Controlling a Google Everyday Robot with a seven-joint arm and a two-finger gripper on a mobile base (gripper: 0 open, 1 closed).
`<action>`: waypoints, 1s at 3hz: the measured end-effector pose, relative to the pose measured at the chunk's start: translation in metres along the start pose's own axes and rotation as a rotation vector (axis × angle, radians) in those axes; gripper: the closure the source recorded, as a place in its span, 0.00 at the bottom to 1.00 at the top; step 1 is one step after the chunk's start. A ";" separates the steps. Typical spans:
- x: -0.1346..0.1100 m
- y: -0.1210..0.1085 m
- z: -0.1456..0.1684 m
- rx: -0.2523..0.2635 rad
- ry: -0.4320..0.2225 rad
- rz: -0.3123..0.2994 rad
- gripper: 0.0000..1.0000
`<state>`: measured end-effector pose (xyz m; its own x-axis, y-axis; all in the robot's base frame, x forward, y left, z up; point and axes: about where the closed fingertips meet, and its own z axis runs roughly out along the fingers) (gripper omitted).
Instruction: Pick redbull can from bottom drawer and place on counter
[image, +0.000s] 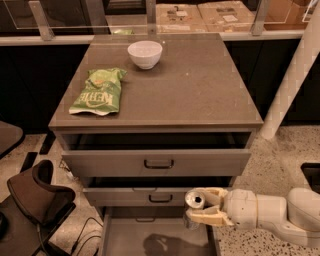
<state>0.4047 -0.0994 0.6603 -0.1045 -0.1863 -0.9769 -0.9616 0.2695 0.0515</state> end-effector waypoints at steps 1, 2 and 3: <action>-0.042 -0.007 -0.021 0.048 0.014 -0.034 1.00; -0.087 -0.013 -0.034 0.088 0.045 -0.076 1.00; -0.130 -0.018 -0.041 0.121 0.079 -0.102 1.00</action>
Offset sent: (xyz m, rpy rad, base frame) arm 0.0230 -0.0312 0.1577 -0.1430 -0.1310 -0.1160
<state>0.4249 -0.1182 0.7947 -0.0327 -0.2912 -0.9561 -0.9314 0.3560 -0.0765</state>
